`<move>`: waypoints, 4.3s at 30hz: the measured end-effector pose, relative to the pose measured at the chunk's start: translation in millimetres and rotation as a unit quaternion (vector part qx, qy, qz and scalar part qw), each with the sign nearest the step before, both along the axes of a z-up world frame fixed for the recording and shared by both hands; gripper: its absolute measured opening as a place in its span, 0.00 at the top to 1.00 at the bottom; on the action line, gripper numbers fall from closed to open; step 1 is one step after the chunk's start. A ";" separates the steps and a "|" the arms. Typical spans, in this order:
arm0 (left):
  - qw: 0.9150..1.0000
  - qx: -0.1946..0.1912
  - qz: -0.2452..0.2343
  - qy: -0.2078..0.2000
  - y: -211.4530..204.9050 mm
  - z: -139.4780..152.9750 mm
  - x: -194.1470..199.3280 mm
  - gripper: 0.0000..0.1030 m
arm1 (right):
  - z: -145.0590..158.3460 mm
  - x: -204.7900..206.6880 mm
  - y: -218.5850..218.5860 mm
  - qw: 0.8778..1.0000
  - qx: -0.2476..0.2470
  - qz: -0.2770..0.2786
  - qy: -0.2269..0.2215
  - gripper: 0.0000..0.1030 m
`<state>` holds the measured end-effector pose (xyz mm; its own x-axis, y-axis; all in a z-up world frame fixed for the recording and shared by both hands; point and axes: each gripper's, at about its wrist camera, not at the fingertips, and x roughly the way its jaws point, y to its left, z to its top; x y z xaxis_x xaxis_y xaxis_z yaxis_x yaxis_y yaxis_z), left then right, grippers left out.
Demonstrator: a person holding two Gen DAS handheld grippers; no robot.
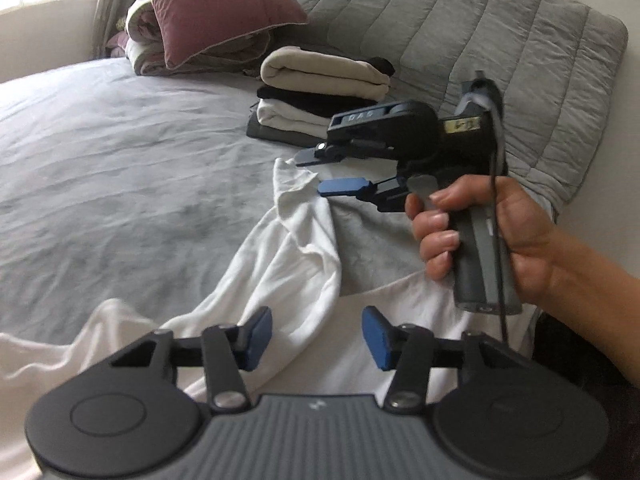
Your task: Fold clothes
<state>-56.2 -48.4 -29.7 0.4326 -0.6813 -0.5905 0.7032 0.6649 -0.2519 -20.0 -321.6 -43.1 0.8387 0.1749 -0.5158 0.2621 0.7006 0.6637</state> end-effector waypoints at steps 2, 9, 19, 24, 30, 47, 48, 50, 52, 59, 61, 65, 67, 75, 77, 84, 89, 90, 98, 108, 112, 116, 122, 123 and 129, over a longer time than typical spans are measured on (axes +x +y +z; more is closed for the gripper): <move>1.000 0.000 0.003 0.003 -6.4 -1.7 2.8 0.60 | -1.3 0.3 -8.1 1.000 0.030 -0.009 0.001 0.58; 1.000 -0.001 0.016 0.013 -28.3 -7.6 12.5 0.80 | -7.6 10.7 -3.9 0.999 0.031 -0.001 -0.015 0.89; 0.996 -0.052 0.071 0.034 -13.5 10.9 24.8 0.98 | 23.6 -12.5 -18.0 0.998 -0.019 0.022 -0.063 0.97; 0.994 -0.064 0.082 0.020 -6.3 34.2 17.7 0.98 | 49.0 -19.3 -28.4 0.997 -0.016 0.038 -0.061 0.97; 0.999 -0.039 0.026 0.004 -18.3 43.5 -15.7 0.98 | 53.8 -32.1 -28.3 0.998 0.013 0.068 -0.015 0.85; 0.997 -0.040 -0.001 0.060 -25.7 -24.4 -30.8 0.98 | 7.6 -26.9 -9.7 0.992 0.081 0.085 0.040 0.62; 0.997 -0.042 0.000 0.062 -25.7 -24.9 -30.6 0.98 | 3.8 -23.9 -7.5 0.993 0.079 0.079 0.041 0.63; 0.997 -0.047 0.003 0.067 -25.6 -25.8 -30.1 0.98 | -3.8 -17.9 -2.9 0.994 0.074 0.066 0.045 0.64; 0.996 -0.053 0.006 0.072 -25.6 -26.8 -29.7 0.98 | -5.8 -12.2 3.3 0.996 0.059 0.059 0.038 0.65; 0.995 -0.066 0.027 0.064 -18.9 -19.3 -27.4 0.98 | 6.1 -2.0 17.5 0.999 -0.019 0.041 0.030 0.98; 0.995 -0.069 0.035 0.056 -15.4 -14.6 -26.6 0.98 | 22.6 -6.8 15.5 0.999 -0.036 0.039 0.012 0.98; 0.991 -0.109 0.062 0.040 5.6 5.4 -21.5 0.98 | 61.4 -14.1 6.7 0.997 -0.063 0.034 -0.018 0.98; 0.989 -0.125 0.078 0.026 17.6 16.5 -20.2 0.98 | 80.1 -18.2 2.7 0.997 -0.071 0.027 -0.031 0.98; 0.974 -0.198 0.105 -0.007 55.0 56.6 -27.4 0.98 | 134.8 -31.0 5.9 0.994 -0.067 0.014 -0.083 0.98; 0.973 -0.207 0.100 -0.016 57.4 64.3 -32.9 0.98 | 142.8 -34.0 9.2 0.993 -0.067 0.013 -0.093 0.98; 0.982 -0.181 0.040 -0.031 43.9 69.1 -52.3 0.98 | 151.5 -65.8 6.1 0.989 -0.101 0.020 -0.105 0.98; 0.989 -0.148 -0.009 -0.018 27.8 59.9 -66.7 0.98 | 148.3 -95.1 -0.6 0.986 -0.130 0.021 -0.104 0.98; 0.989 -0.144 -0.017 -0.012 25.0 56.6 -68.6 0.98 | 143.9 -103.3 -3.6 0.985 -0.137 0.019 -0.101 0.98; 0.994 -0.085 -0.064 0.032 -4.2 24.1 -79.1 0.98 | 97.4 -165.5 -30.6 0.982 -0.178 -0.001 -0.059 0.98; 0.992 -0.021 -0.103 0.063 -27.7 -7.8 -89.4 0.95 | 34.0 -210.2 -52.8 0.983 -0.183 0.003 0.025 0.98; 0.990 -0.027 -0.114 0.081 -24.0 -16.2 -91.5 0.75 | 27.6 -208.1 -48.6 0.982 -0.186 0.027 0.032 0.94; 0.993 -0.038 -0.091 0.071 -7.2 -8.9 -91.7 0.44 | 28.5 -203.1 -42.9 0.981 -0.187 0.050 0.023 0.76; 0.996 -0.055 -0.054 0.053 18.6 2.9 -91.7 0.16 | 29.9 -195.7 -34.3 0.978 -0.190 0.085 0.009 0.48; 0.996 -0.058 -0.048 0.050 22.9 4.9 -91.8 0.15 | 30.1 -194.4 -32.8 0.977 -0.190 0.091 0.007 0.48; 0.996 -0.080 0.021 0.011 69.1 20.2 -85.7 0.12 | 31.6 -174.5 -14.5 0.977 -0.165 0.137 -0.007 0.48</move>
<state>-141.9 20.7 -9.4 0.4513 -0.7489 -0.4852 0.6684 0.6440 -0.3721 -194.6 -336.1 -11.5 0.7914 0.2195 -0.5705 0.0272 0.9198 0.3915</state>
